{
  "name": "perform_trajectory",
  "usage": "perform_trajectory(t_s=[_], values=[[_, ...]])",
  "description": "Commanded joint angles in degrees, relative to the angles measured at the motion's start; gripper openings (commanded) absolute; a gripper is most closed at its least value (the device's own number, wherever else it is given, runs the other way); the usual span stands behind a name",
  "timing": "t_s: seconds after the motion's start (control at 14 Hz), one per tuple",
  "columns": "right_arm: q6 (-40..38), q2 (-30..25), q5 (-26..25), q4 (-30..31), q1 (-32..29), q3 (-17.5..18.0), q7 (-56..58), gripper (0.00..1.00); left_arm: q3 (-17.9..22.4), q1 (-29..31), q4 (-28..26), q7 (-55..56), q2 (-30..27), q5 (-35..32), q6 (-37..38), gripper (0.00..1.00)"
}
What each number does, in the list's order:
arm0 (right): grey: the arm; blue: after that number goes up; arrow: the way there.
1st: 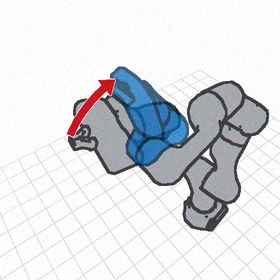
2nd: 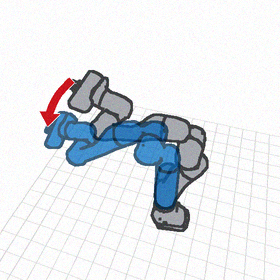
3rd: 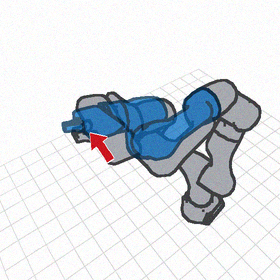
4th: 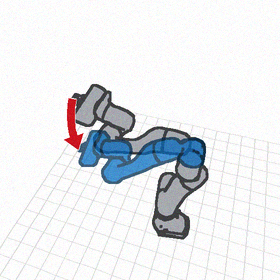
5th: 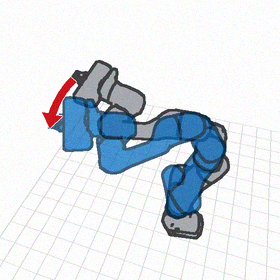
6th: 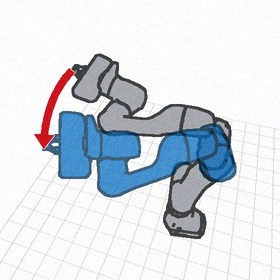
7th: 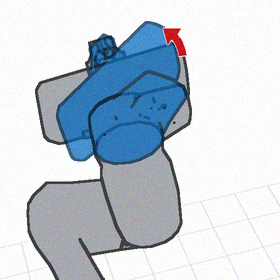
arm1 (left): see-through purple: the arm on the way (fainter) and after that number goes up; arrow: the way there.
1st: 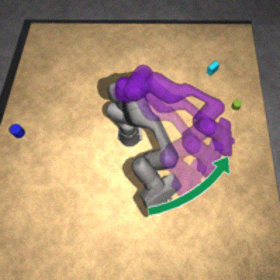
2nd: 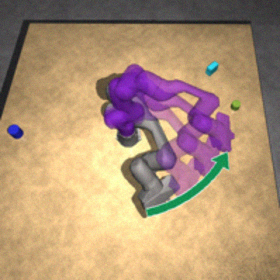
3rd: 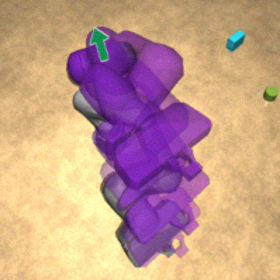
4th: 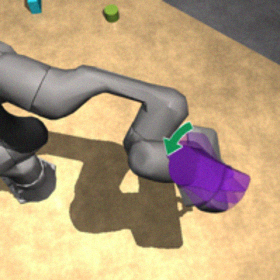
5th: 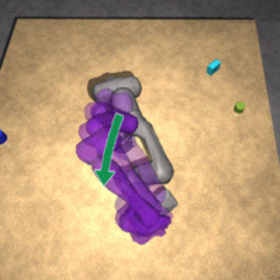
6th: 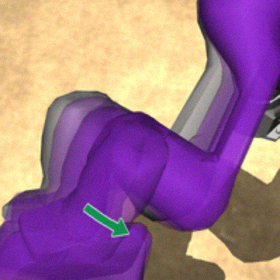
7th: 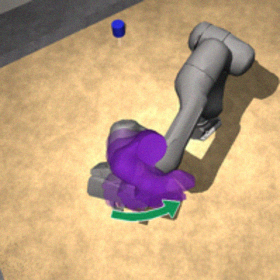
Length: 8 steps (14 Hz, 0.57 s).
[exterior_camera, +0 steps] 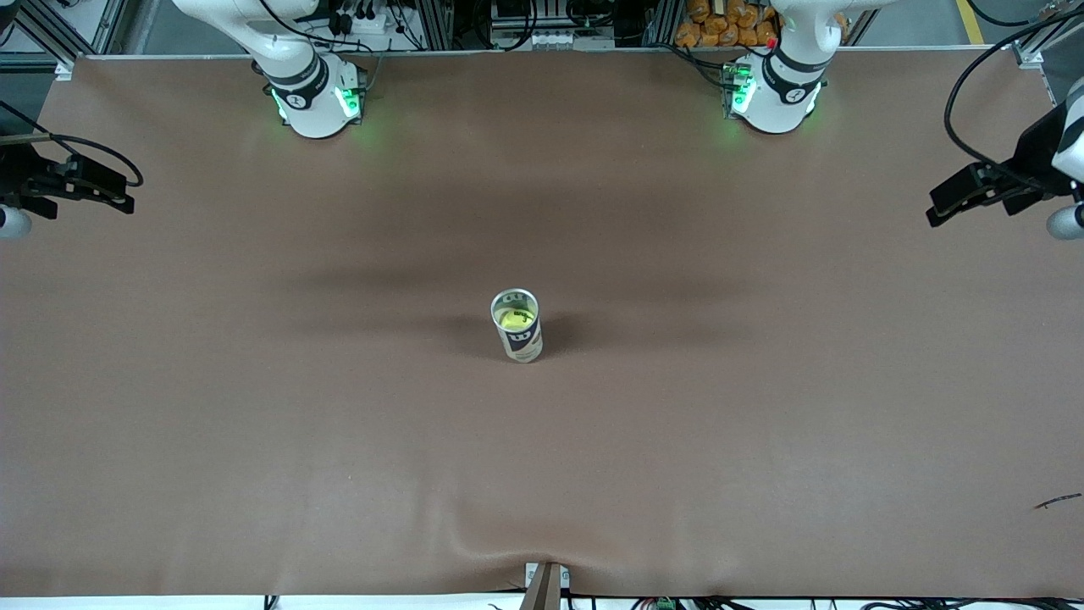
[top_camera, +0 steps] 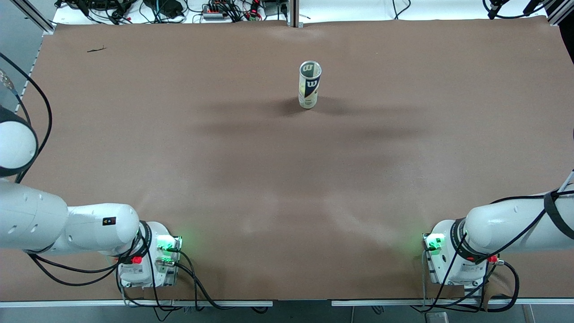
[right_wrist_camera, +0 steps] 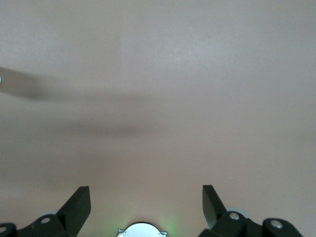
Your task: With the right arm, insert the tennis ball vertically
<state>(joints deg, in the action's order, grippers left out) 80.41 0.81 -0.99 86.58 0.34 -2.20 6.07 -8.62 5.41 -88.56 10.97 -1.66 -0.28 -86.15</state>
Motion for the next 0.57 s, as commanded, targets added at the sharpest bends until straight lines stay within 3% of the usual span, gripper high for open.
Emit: perform_trajectory(t_s=[0.0, 0.5], values=[[-0.60, 0.50, -1.12, -1.24, -0.69, 0.62, 0.52, 1.00, 0.71, -1.19, -5.11, -0.86, -5.10, 0.81, -0.51, 1.00], [-0.34, 0.50, -1.04, -1.24, -0.87, 0.62, 0.44, 1.00, 2.91, -2.15, -6.62, -2.62, -5.99, 3.09, -0.43, 1.00]])
